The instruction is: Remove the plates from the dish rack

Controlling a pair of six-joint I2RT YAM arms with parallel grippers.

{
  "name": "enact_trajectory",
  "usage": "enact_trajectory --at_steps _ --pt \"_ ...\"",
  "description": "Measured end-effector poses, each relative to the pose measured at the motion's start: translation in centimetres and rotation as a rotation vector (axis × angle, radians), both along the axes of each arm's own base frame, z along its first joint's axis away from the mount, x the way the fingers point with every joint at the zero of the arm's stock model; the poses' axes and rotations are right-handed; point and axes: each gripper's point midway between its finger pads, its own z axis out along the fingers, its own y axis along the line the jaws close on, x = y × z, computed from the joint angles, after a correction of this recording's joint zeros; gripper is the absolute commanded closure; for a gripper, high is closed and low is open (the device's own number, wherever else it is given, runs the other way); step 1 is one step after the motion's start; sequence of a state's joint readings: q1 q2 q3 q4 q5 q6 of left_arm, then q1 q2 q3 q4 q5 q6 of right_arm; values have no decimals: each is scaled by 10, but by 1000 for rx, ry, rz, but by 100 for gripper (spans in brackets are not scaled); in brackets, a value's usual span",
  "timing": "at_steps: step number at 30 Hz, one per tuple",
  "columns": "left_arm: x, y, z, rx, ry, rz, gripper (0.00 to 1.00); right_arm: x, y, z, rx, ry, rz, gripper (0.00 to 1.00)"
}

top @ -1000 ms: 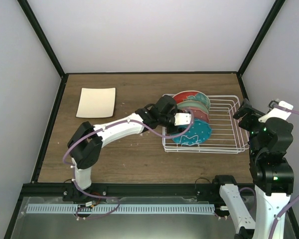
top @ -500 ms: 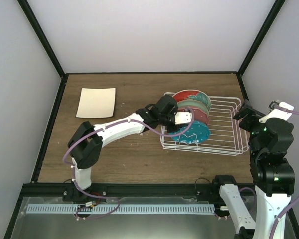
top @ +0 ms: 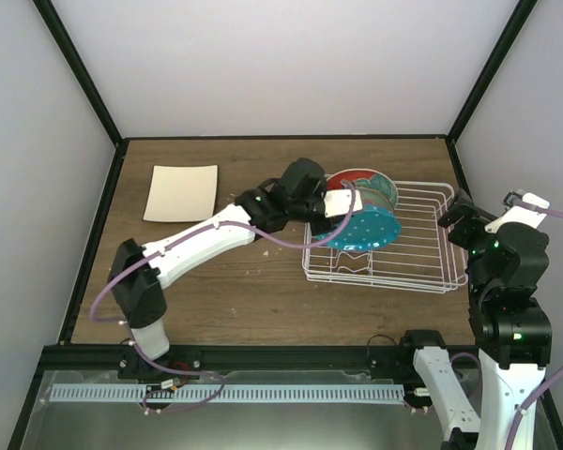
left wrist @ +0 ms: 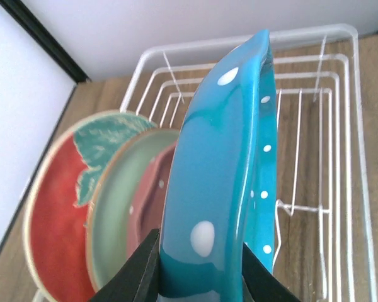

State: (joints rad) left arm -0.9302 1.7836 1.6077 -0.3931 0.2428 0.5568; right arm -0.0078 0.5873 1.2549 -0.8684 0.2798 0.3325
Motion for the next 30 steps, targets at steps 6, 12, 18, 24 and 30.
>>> enact_trajectory --at_steps 6,12,18,24,30 --pt "-24 16 74 -132 -25 -39 96 1 0 -5 5 9 2 0" --pt "-30 53 153 -299 -37 -11 96 1 0 -3 10 -3 1 0" --pt "43 140 232 -535 -23 230 96 5 2 -6 25 -9 5 0" --pt "165 286 223 -771 140 659 96 9 5 -7 35 -15 21 0" --pt "247 335 49 -836 638 933 96 10 7 -6 45 -20 34 0"
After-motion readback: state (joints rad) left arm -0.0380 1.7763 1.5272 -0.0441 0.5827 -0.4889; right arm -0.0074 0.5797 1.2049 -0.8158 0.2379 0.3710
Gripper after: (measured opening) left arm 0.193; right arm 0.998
